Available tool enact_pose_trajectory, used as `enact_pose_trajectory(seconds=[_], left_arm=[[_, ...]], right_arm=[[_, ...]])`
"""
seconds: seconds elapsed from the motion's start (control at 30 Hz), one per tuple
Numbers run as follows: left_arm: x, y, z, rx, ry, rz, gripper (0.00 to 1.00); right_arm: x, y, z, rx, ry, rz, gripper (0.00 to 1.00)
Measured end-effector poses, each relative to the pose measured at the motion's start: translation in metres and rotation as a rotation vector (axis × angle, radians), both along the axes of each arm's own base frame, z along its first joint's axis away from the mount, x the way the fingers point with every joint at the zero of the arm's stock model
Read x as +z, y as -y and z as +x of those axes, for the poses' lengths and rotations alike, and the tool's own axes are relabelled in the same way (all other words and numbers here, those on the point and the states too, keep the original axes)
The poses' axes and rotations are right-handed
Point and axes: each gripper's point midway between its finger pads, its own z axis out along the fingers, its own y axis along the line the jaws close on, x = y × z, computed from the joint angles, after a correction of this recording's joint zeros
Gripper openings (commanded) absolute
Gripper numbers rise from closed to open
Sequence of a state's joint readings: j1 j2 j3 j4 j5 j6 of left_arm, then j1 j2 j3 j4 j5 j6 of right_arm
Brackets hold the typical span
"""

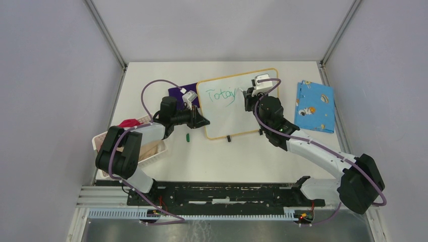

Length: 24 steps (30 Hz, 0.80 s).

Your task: Write a sentence on the whiteboard

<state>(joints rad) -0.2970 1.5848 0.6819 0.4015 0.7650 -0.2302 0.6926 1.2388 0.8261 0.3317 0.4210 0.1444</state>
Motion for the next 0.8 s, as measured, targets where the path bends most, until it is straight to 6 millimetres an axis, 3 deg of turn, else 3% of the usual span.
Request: enact_pose_trajectory(seconds=[0.37, 0.67, 0.8], left_arm=[[0.0, 0.0, 0.0, 0.0, -0.001, 0.0, 0.02], [0.0, 0.0, 0.0, -0.001, -0.002, 0.001, 0.02], [0.0, 0.0, 0.0, -0.001, -0.002, 0.001, 0.02]], right_arm=[[-0.01, 0.002, -0.009, 0.02, -0.019, 0.006, 0.0], [0.021, 0.016, -0.017, -0.009, 0.044, 0.054, 0.0], [0.021, 0.027, -0.013, -0.049, 0.043, 0.051, 0.0]])
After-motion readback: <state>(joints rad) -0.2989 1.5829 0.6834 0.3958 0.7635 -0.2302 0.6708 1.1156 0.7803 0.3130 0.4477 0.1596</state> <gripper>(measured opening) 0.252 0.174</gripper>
